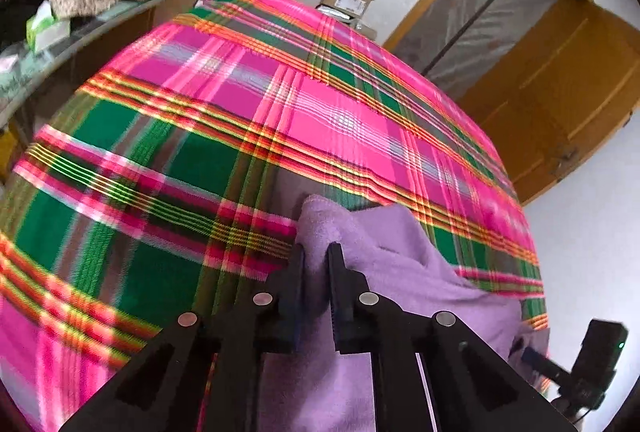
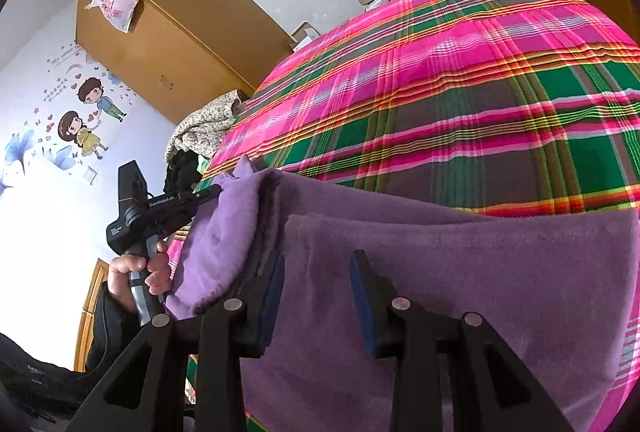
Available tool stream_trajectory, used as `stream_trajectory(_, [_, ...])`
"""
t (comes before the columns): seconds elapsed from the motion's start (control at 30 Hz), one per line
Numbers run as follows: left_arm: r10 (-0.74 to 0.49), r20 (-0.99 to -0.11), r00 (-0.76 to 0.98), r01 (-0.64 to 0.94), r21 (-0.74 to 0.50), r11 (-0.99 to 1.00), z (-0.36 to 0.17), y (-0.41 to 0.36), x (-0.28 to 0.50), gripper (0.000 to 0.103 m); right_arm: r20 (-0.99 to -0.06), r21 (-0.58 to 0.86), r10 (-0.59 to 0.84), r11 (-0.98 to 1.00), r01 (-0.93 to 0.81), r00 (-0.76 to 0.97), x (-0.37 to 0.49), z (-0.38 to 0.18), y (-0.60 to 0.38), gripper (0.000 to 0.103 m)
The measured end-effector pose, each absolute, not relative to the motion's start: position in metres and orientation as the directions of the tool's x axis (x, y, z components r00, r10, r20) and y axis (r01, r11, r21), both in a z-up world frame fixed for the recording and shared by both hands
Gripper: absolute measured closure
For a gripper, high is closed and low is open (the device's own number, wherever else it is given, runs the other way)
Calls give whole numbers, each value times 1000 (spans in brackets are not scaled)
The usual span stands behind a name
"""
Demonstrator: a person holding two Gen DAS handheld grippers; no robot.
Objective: Fold clothes
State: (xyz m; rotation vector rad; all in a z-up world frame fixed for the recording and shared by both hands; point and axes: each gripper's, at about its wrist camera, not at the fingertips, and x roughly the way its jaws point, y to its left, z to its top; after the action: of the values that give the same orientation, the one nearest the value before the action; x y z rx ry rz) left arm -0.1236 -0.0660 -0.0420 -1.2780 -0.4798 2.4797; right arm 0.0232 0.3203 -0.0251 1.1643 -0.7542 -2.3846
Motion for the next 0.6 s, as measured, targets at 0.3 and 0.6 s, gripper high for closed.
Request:
stream_trajectory(0.3, [266,-713,-649,-185,-192,-964,-16,-44,-70,92,-595,613,-561,-780,126,-575,23,-23,309,68])
stream_trajectory(0.6, [230,-753,-617,-152,-173,-973,-39,-57,-68,91,-593,606,-566,-782,145,-573,27,-18,298,68])
